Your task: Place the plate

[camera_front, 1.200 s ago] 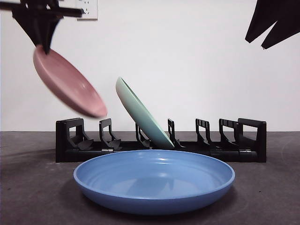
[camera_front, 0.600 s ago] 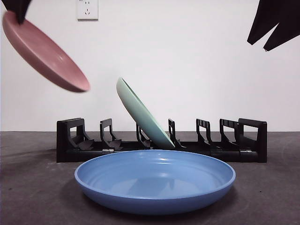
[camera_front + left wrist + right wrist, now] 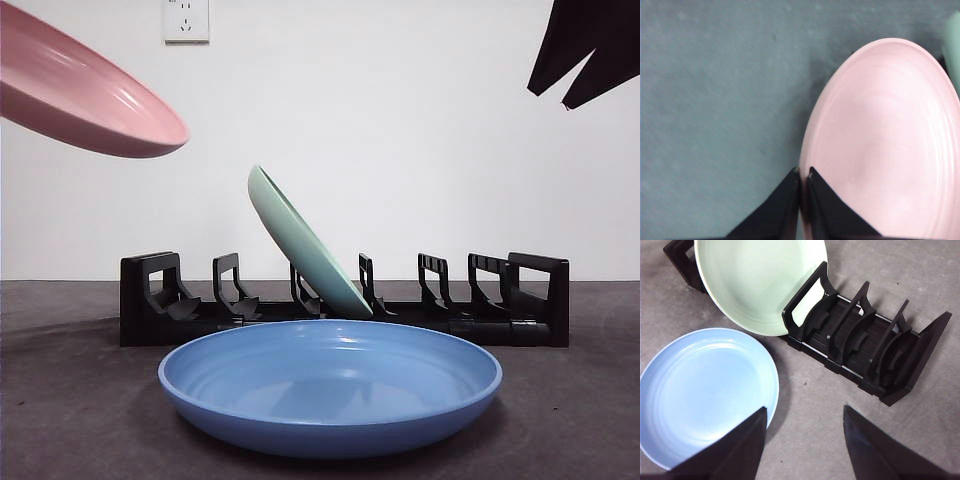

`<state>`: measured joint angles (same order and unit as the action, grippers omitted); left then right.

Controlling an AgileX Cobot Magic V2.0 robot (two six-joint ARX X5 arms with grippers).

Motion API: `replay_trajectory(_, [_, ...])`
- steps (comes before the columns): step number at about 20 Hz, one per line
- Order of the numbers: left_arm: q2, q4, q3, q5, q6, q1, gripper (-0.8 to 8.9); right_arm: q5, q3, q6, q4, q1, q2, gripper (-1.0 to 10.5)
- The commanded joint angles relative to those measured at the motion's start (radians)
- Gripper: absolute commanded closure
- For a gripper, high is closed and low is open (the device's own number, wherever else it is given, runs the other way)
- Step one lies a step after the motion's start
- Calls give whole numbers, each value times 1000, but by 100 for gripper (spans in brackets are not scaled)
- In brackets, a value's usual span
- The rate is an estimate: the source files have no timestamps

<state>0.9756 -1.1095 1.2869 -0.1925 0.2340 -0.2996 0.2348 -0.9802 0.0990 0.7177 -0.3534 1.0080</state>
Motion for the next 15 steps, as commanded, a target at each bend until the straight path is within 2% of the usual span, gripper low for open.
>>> replay_trajectory(1, [-110, 33, -129, 72, 131, -3, 799, 1, -11, -10, -6, -4, 3, 705])
replay_trajectory(4, [-248, 45, -327, 217, 280, -4, 799, 1, -11, -10, -6, -4, 3, 706])
replay_trajectory(7, [-320, 120, -486, 343, 414, -16, 799, 1, -11, -10, -6, -4, 3, 705])
replay_trajectory(12, [-296, 294, -619, 375, 555, -100, 799, 1, -11, -10, -6, -4, 3, 705])
replay_trajectory(15, [-187, 394, -632, 372, 580, -161, 799, 1, -11, -10, -6, -4, 3, 705])
